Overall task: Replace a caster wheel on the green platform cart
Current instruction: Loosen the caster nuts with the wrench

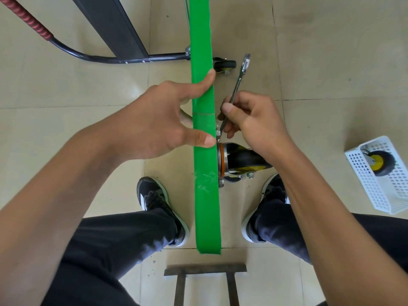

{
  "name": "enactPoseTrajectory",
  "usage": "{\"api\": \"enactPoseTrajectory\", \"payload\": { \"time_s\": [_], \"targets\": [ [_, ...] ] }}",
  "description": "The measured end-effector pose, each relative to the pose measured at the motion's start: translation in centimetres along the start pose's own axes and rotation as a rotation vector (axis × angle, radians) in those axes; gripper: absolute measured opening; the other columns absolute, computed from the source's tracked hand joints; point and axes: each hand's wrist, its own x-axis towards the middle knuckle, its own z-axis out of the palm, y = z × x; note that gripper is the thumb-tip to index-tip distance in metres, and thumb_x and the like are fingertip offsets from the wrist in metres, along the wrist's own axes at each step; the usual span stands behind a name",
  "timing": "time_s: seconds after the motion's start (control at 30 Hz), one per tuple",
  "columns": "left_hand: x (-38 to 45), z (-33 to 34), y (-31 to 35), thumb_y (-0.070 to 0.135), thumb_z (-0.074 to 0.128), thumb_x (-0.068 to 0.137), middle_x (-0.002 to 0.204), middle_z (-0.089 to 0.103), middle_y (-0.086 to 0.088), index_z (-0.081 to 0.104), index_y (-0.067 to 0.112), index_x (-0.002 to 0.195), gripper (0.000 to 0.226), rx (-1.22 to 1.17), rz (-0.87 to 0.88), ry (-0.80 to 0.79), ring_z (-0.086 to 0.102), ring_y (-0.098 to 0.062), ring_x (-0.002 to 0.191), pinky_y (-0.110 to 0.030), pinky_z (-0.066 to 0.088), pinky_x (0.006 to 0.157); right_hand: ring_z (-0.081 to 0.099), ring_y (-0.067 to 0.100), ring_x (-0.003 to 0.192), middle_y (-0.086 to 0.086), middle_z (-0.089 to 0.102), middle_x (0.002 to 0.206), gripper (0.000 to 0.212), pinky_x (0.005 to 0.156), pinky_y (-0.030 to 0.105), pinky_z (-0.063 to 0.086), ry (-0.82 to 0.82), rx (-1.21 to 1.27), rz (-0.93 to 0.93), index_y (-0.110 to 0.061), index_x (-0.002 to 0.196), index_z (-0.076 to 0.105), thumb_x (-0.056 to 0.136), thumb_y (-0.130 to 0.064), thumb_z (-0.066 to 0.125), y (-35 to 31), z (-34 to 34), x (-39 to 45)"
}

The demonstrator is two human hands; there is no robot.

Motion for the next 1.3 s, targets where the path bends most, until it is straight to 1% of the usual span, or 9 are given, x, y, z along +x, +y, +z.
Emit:
{"api": "enactPoseTrajectory", "payload": {
  "time_s": [0.13, 0.23, 0.33, 0.6, 0.83, 1.0, 1.07, 1.2, 1.3],
  "targets": [
    [0.0, 0.0, 0.0, 0.030, 0.083, 0.069, 0.157, 0.034, 0.021, 0.020, 0.045, 0.155, 0.108, 0.009, -0.003, 0.004, 0.061, -0.003, 0.113, -0.025, 0.051, 0.100, 0.060, 0.017, 0.059, 0.013, 0.065, 0.078, 0.015, 0.055, 0.032, 0.055, 0.077, 0.096, 0.067, -0.005, 0.090, 0.064, 0.101, -0.010, 0.055, 0.3, -0.6, 1.3],
    [-0.1, -0.1, 0.1, 0.030, 0.083, 0.069, 0.157, 0.031, 0.023, 0.019, 0.046, 0.154, 0.108, 0.008, -0.021, 0.000, 0.062, 0.001, 0.104, -0.009, 0.049, 0.089, 0.058, 0.014, 0.057, 0.011, 0.063, 0.079, 0.018, 0.054, 0.027, 0.050, 0.096, 0.217, 0.180, 0.000, 0.096, 0.065, 0.102, -0.012, 0.054, 0.5, -1.7, 3.1],
    [-0.1, 0.0, 0.3, 0.035, 0.081, 0.066, 0.157, 0.031, 0.025, 0.019, 0.047, 0.154, 0.108, -0.001, -0.022, -0.004, 0.062, 0.000, 0.105, -0.011, 0.050, 0.090, 0.057, 0.013, 0.057, 0.013, 0.060, 0.079, 0.020, 0.054, 0.024, 0.050, -0.022, 0.251, 0.306, 0.007, 0.104, 0.063, 0.103, -0.010, 0.052, 0.9, -2.0, 4.4],
    [-0.2, 0.0, 0.4, 0.039, 0.078, 0.061, 0.153, 0.036, 0.028, 0.021, 0.047, 0.153, 0.110, -0.024, -0.019, 0.002, 0.064, 0.000, 0.102, -0.014, 0.051, 0.091, 0.056, 0.009, 0.058, 0.006, 0.061, 0.077, 0.014, 0.055, 0.019, 0.050, -0.226, 0.357, 0.512, -0.003, 0.101, 0.060, 0.103, -0.014, 0.052, 2.1, -1.1, 6.4],
    [0.0, 0.0, 0.0, 0.027, 0.084, 0.071, 0.153, 0.036, 0.027, 0.021, 0.045, 0.154, 0.107, 0.000, -0.009, 0.014, 0.060, 0.010, 0.101, -0.008, 0.048, 0.090, 0.055, 0.009, 0.065, 0.006, 0.059, 0.083, 0.029, 0.055, 0.018, 0.052, -0.351, 0.370, 0.607, 0.003, 0.127, 0.057, 0.102, -0.011, 0.050, 2.9, 0.0, 7.1],
    [0.1, -0.1, -0.2, 0.025, 0.084, 0.072, 0.154, 0.035, 0.025, 0.020, 0.044, 0.155, 0.106, 0.005, -0.001, 0.012, 0.057, 0.001, 0.116, -0.007, 0.045, 0.094, 0.054, 0.009, 0.065, 0.008, 0.056, 0.089, 0.024, 0.055, 0.019, 0.052, -0.321, 0.345, 0.540, 0.001, 0.122, 0.057, 0.102, -0.010, 0.050, 2.8, 0.1, 6.5],
    [0.0, -0.1, -0.1, 0.027, 0.084, 0.071, 0.154, 0.034, 0.026, 0.020, 0.045, 0.154, 0.107, 0.005, -0.004, 0.008, 0.060, -0.001, 0.113, -0.012, 0.049, 0.093, 0.054, 0.009, 0.061, 0.013, 0.055, 0.094, 0.020, 0.054, 0.021, 0.051, -0.265, 0.331, 0.469, 0.001, 0.117, 0.058, 0.102, -0.010, 0.052, 2.4, 0.0, 5.8],
    [-0.1, 0.0, 0.1, 0.034, 0.082, 0.066, 0.153, 0.037, 0.027, 0.020, 0.046, 0.154, 0.108, 0.009, -0.005, 0.010, 0.064, -0.004, 0.107, -0.022, 0.053, 0.095, 0.055, 0.016, 0.062, 0.019, 0.058, 0.092, 0.013, 0.057, 0.030, 0.049, -0.175, 0.194, 0.235, 0.002, 0.105, 0.061, 0.102, -0.008, 0.053, 1.1, -0.3, 3.5],
    [0.0, -0.1, 0.1, 0.035, 0.082, 0.066, 0.154, 0.036, 0.025, 0.021, 0.044, 0.154, 0.108, 0.010, -0.003, 0.009, 0.063, -0.003, 0.109, -0.026, 0.052, 0.098, 0.056, 0.020, 0.064, 0.023, 0.059, 0.087, 0.017, 0.057, 0.032, 0.051, -0.137, 0.074, 0.058, 0.013, 0.106, 0.058, 0.101, -0.002, 0.051, 0.4, -0.3, 1.4]
  ]
}}
